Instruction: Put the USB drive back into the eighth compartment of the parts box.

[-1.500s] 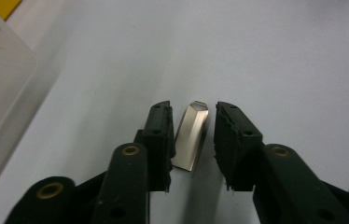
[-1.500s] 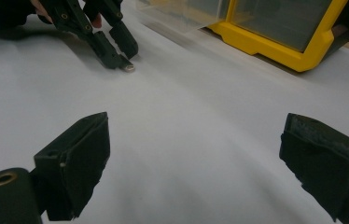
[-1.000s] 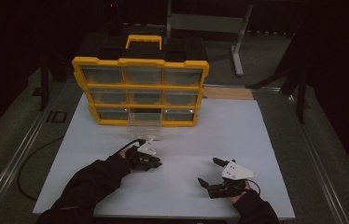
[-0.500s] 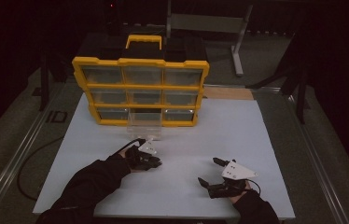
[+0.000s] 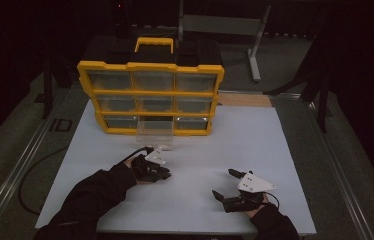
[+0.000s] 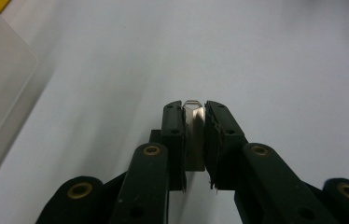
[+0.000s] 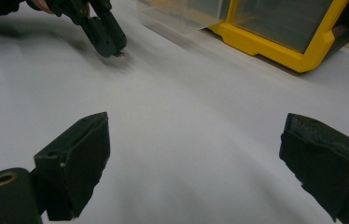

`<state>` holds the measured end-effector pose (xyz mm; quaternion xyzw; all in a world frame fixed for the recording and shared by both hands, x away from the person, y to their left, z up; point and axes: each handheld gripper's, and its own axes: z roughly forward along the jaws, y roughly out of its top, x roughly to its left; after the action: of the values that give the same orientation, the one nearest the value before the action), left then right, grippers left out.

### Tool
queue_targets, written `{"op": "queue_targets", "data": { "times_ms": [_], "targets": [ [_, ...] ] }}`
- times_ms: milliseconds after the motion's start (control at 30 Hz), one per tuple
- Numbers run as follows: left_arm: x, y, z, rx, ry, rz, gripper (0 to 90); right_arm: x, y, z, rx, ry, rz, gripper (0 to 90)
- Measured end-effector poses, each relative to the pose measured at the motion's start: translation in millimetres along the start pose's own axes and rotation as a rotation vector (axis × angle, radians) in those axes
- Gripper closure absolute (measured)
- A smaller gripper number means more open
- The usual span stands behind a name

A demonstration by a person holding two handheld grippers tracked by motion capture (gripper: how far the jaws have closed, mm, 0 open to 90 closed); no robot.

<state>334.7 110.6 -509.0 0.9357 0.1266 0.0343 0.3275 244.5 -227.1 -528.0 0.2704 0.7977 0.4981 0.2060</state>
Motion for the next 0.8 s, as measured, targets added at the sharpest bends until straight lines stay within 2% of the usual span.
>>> {"op": "queue_targets", "data": {
  "times_ms": [567, 800],
  "targets": [
    [-7.5, 18.9, -30.5, -0.026, -0.021, 0.048, 79.7, -0.1, 0.2, 0.3, 0.002, 0.003, 0.001, 8.9],
    [-8.3, 24.9, -40.0, -0.034, -0.029, 0.056, 79.7, -0.5, 0.4, 0.3, -0.003, 0.003, 0.003, 8.9]
  ]
}}
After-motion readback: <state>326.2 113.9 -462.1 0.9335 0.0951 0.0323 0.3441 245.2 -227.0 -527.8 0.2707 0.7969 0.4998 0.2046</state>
